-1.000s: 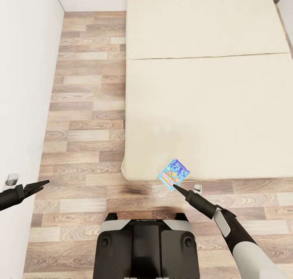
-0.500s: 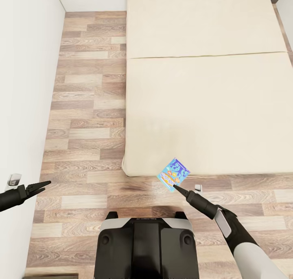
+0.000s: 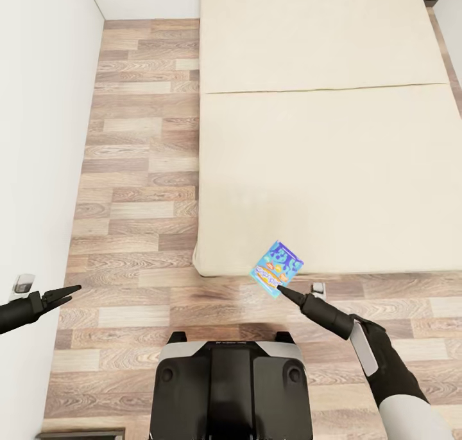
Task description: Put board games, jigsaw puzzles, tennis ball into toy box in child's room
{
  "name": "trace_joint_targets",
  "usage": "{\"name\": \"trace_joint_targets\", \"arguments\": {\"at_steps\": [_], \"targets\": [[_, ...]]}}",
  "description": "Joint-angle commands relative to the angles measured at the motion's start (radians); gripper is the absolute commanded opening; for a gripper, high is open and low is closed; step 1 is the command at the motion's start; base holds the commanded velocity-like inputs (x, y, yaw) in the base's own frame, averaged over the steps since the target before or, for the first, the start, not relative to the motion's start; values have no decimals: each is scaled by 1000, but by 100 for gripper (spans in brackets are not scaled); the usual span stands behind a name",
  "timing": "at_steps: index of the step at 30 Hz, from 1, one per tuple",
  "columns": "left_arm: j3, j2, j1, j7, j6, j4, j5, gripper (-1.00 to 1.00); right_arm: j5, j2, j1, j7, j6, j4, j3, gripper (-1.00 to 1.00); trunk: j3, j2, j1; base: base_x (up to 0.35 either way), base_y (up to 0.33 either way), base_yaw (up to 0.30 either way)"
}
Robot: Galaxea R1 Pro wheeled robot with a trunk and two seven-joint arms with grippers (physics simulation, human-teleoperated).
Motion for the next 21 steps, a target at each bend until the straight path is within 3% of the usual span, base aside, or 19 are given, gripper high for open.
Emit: {"name": "trace_joint_targets", "arguments": {"at_steps": [1,8,11,15,21], "targets": [[0,0,0,-2,6,0,2,100,-4,0,11,2,23,-21,-1,-100,3,6,-3,0,0,0],[-1,0,0,-2,6,-1,2,100,-4,0,110,70,103,-185,-2,-100,25,55,-30,0,0,0],[-9,-1,0,-2,6,-1,2,100,-3,0,167,144,107,-234,-3,-100,34,76,-42,0,0,0],[-46,2,1,-3,6,0,3,100,-3,1,240,246,103,-272,-6,-100,47,104,-57,0,0,0],[-71,5,11,-3,6,12,1,100,-2,2,294,304,78,-282,-8,-100,65,146,-80,0,0,0]]}}
